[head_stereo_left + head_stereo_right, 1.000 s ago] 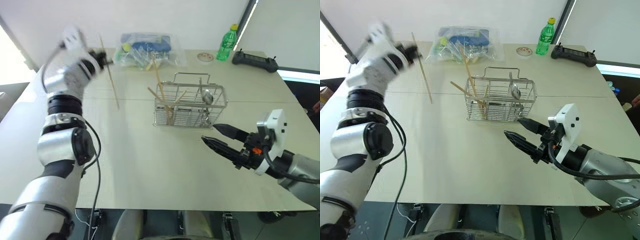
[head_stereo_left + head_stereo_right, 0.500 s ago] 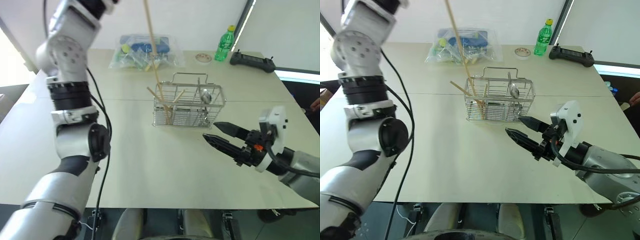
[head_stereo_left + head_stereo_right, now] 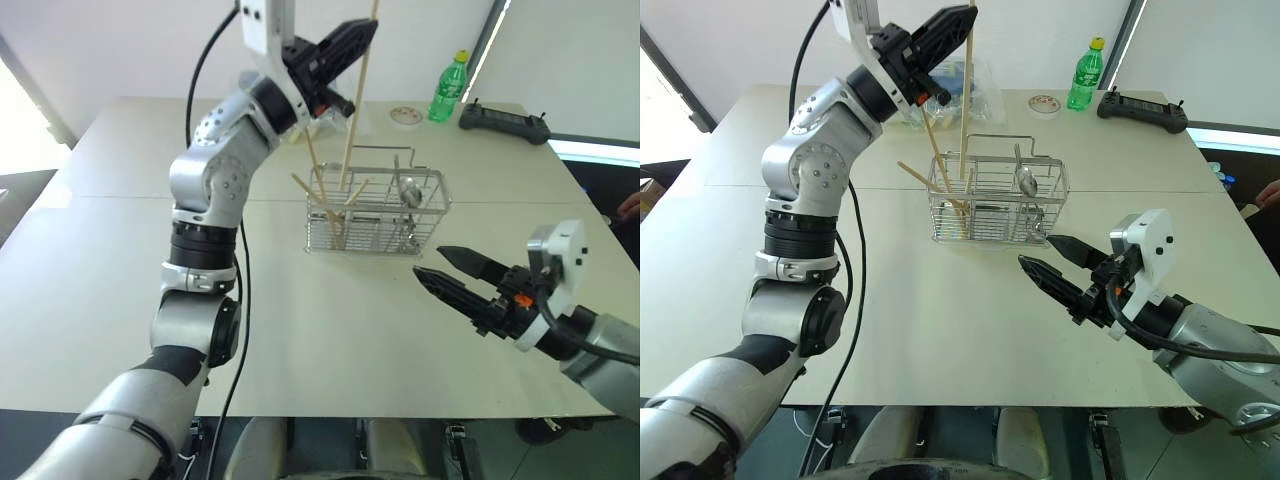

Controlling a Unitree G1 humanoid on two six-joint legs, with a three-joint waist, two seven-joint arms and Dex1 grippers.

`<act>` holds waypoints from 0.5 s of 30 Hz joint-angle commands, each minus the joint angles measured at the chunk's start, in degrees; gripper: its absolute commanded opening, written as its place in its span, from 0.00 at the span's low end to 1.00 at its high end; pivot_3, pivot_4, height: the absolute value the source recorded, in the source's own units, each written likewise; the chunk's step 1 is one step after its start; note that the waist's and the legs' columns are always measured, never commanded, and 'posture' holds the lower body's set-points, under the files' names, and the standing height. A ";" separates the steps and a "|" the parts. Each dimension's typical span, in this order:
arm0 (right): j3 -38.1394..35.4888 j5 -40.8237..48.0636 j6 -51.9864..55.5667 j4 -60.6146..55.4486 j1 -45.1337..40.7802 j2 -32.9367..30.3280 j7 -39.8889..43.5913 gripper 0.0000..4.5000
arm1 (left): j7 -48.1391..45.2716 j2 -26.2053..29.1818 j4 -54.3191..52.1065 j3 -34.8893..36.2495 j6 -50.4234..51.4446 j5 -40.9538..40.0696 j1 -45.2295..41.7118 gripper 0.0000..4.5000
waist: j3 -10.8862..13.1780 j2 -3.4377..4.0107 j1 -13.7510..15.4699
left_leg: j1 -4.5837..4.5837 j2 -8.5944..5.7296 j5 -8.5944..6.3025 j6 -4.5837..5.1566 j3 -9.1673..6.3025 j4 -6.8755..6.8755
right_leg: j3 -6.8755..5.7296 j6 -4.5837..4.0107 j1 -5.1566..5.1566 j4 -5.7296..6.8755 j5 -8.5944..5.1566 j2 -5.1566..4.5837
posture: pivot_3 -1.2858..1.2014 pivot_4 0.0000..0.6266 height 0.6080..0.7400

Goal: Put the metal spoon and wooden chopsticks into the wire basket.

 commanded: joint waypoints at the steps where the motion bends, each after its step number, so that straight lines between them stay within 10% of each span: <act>1: -2.15 1.83 -1.70 -1.56 -0.80 -0.16 -1.14 0.66 | 0.05 -0.36 0.03 0.41 -2.25 0.69 -0.41 0.16 | 0.00 0.00 -0.01 | 0.00 0.00 0.00 0.00 0.00 0.01 | 0.00 0.00 0.00 0.00 0.00 0.00 | 0.52 0.24 0.86; 9: -2.35 2.71 -1.42 -0.37 -2.09 -0.88 -1.53 0.66 | 0.52 -0.80 -1.96 1.50 1.69 -2.15 0.33 0.98 | 0.00 0.00 0.00 | -0.01 0.00 -0.03 0.05 -0.01 0.00 | 0.00 0.08 0.00 -0.01 0.04 0.00 | 0.52 0.24 0.86; 15: -6.96 1.50 -0.34 3.00 -2.63 -4.07 2.43 0.66 | -8.68 8.69 -4.06 2.15 8.06 -5.21 0.68 0.98 | 0.02 0.05 -0.27 | 0.00 0.00 -0.04 0.07 0.02 0.00 | 0.00 0.03 -0.03 0.01 0.02 0.02 | 0.52 0.24 0.86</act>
